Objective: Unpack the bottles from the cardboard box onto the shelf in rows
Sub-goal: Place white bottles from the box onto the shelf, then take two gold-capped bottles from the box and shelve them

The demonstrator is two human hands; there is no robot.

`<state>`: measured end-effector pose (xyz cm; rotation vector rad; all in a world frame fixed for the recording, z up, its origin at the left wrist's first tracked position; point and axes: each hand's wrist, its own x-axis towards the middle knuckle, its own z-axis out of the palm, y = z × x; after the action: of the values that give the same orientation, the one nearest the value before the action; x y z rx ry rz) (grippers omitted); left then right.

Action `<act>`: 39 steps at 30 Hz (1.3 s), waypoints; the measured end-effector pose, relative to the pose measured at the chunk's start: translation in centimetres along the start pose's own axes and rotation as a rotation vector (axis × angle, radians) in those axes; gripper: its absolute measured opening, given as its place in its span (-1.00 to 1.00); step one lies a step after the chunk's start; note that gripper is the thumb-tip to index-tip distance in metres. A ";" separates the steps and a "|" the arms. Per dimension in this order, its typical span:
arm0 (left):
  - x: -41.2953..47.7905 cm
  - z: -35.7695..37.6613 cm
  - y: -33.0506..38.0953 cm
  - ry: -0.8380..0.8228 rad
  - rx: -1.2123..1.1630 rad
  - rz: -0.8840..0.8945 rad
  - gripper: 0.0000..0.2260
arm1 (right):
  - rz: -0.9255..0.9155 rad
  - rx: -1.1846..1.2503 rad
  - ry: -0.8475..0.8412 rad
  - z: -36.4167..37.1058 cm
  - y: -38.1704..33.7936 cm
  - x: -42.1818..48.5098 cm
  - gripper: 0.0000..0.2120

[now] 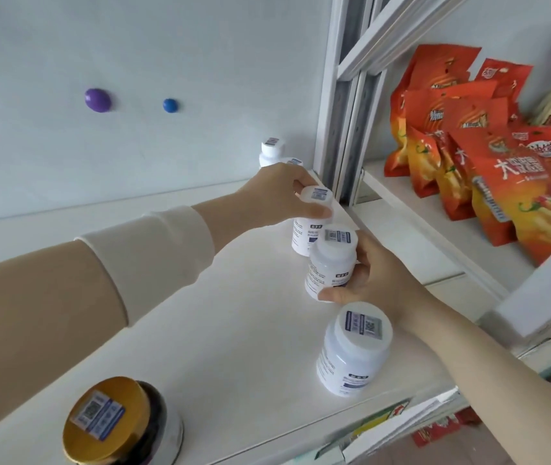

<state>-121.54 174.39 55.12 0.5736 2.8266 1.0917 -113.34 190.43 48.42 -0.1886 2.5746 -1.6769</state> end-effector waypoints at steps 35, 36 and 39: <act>-24.9 7.5 16.1 0.011 1.218 0.473 -0.67 | -0.020 -1.172 0.314 -4.3 -3.2 -29.1 -0.59; -25.3 8.9 16.0 -0.008 1.221 0.488 -0.66 | 0.000 -1.187 0.318 -4.3 -2.0 -30.1 -0.59; -26.1 13.2 15.5 -0.073 1.195 0.525 -0.65 | 0.059 -1.208 0.339 -4.2 1.6 -32.9 -0.60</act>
<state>-89.84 183.94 53.39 1.3764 3.0237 -0.7838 -81.37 199.35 48.17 0.1436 3.3909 0.0779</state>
